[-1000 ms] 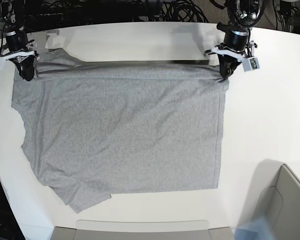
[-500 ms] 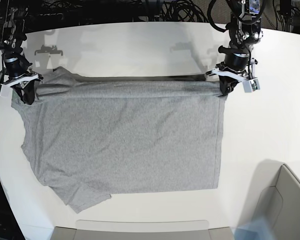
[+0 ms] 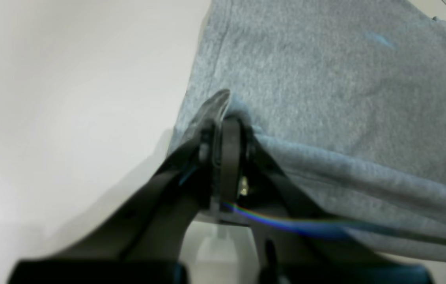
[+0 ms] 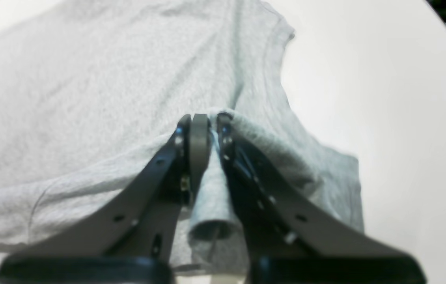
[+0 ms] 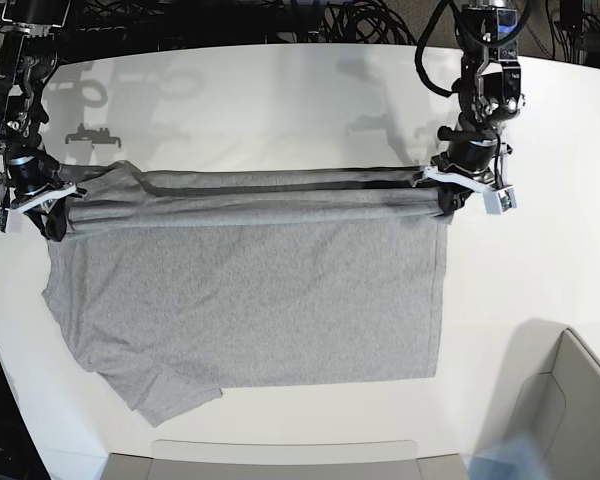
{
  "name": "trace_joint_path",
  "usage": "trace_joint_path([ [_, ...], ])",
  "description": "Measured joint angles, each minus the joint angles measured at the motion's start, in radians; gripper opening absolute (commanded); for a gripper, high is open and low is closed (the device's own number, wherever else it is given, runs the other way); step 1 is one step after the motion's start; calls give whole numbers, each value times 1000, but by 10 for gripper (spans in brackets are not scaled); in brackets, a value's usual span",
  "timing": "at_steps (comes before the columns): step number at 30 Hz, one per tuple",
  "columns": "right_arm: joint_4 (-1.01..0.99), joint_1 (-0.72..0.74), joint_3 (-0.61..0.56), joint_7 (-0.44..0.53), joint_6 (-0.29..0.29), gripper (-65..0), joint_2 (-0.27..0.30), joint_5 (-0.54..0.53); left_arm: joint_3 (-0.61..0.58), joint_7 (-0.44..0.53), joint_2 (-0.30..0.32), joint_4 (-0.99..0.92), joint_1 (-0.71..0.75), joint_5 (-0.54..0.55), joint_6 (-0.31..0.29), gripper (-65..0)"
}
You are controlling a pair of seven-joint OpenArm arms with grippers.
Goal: Fold the T-shirt properly
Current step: 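Lift both shoulder corners and fold them over toward the hem, then drag the folded shoulder edge with both grippers, spreading it taut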
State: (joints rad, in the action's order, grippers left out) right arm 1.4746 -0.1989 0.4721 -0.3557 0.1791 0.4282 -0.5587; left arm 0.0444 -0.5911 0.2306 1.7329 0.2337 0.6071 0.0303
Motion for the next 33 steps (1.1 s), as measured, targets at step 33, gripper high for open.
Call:
trace_joint_path([
  [33, -415, 429, -24, 3, 135, -538, -74, 406, -3, -82, 0, -269, -250, -1, 0, -527],
])
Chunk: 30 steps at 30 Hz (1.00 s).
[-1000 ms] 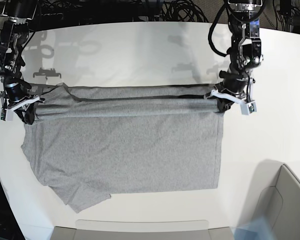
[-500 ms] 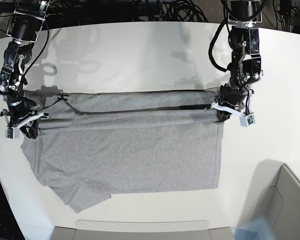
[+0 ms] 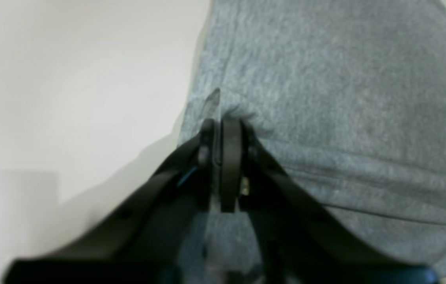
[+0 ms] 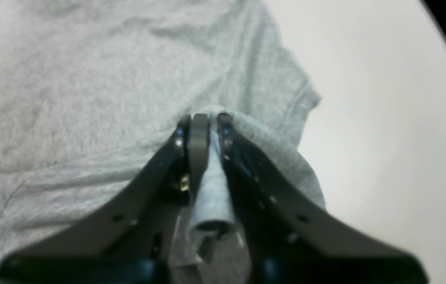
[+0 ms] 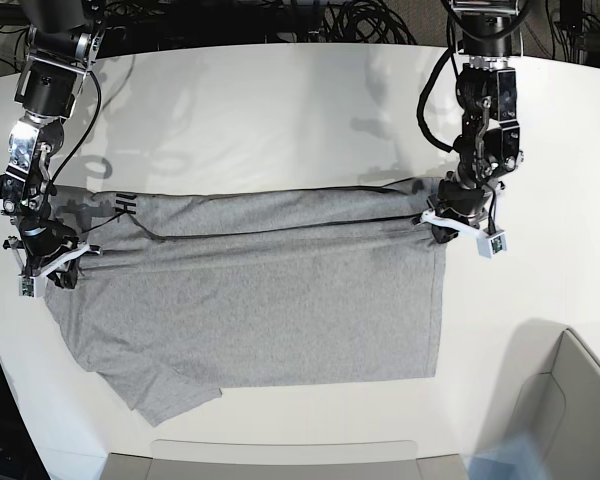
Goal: Fold the T-shirt properly
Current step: 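Drag the folded shoulder edge with both grippers, spreading it taut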
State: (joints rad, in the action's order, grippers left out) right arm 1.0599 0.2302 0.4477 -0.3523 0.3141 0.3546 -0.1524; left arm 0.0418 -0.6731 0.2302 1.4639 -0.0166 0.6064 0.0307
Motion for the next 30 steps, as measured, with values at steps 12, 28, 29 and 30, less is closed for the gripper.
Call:
trace_joint_path([
  [12, 157, -35, 28, 13, -3, -363, -10, -13, 7, 12, 6, 150, 44, 0, 2, -460],
  [28, 365, -275, 539, -381, 147, -363, -33, -317, 9, 3, 2, 229, 185, -3, 3, -460],
  [29, 354, -277, 546, -380, 147, -363, -32, -319, 9, 3, 2, 229, 186, -3, 3, -460],
  [30, 336, -277, 547, -380, 148, -363, -30, -321, 9, 3, 3, 229, 186, -3, 3, -460],
])
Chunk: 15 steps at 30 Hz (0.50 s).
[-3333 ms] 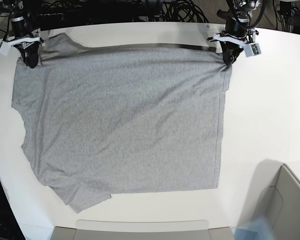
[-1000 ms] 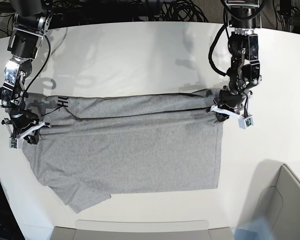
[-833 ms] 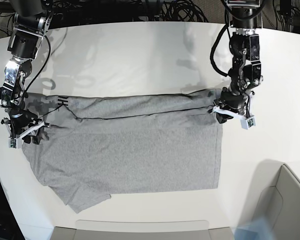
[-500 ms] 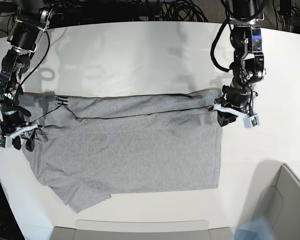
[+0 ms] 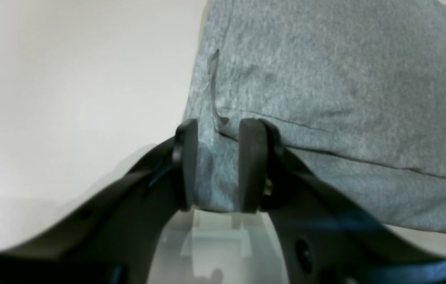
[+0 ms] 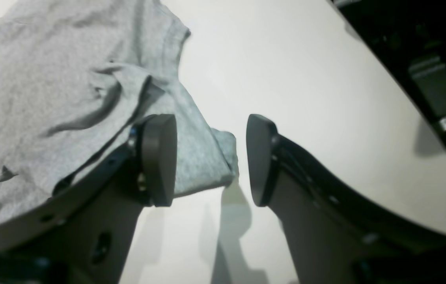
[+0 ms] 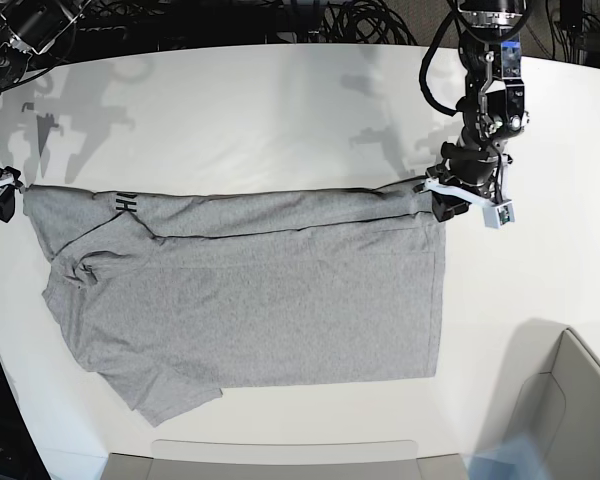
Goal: Fold the T-shirt properly
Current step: 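Drag the folded shoulder edge with both grippers, spreading it taut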
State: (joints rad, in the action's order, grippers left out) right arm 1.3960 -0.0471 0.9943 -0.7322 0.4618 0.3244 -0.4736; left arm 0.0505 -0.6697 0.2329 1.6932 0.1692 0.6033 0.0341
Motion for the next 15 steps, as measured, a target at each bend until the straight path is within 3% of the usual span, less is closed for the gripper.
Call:
trace_joint_path([
  [12, -266, 16, -7, 19, 6, -363, 60, -3, 0, -3, -3, 1, 26, 0, 0, -460],
  [15, -310, 33, -41, 91, 6, -363, 65, 16, 0, 8, -3, 2, 22, 0, 0, -460],
])
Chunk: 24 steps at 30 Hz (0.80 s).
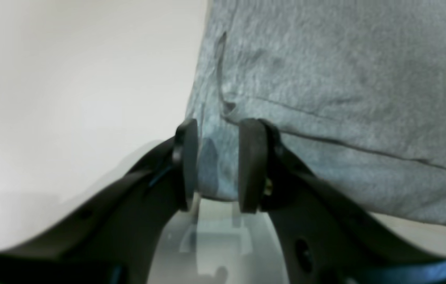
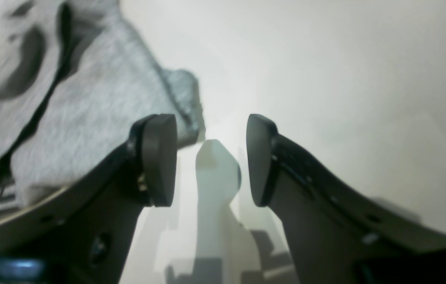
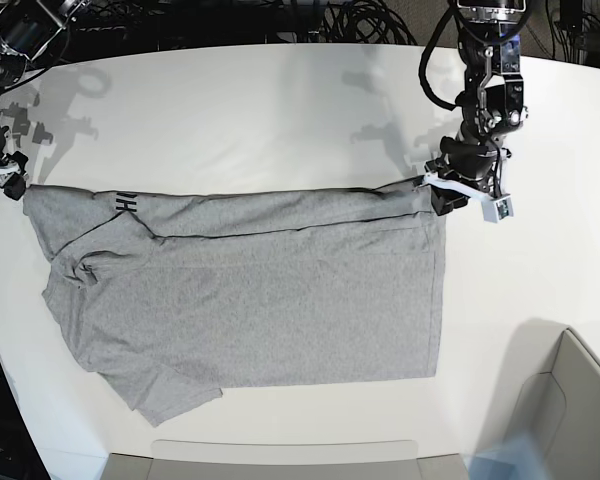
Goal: Fold the T-shirt properly
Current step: 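Drag the folded shoulder edge with both grippers, spreading it taut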
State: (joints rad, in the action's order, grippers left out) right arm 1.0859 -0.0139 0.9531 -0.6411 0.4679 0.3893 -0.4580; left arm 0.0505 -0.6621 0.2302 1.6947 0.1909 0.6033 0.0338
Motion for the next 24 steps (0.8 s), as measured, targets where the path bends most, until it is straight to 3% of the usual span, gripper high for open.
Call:
trace_joint_path([
  [4, -54, 53, -113, 50, 0, -363, 20, 56, 2, 0, -1, 0, 3, 0, 1, -460],
  [10, -99, 77, -121, 49, 4, -363, 21, 72, 117, -11, -83, 0, 3, 2, -1, -457],
  [15, -99, 84, -121, 51, 4, -363, 21, 94, 127, -128, -75, -8, 0, 0, -4, -456],
  [24, -95, 84, -121, 51, 3, -363, 20, 119, 124, -147, -69, -117, -79, 1, -11, -432],
])
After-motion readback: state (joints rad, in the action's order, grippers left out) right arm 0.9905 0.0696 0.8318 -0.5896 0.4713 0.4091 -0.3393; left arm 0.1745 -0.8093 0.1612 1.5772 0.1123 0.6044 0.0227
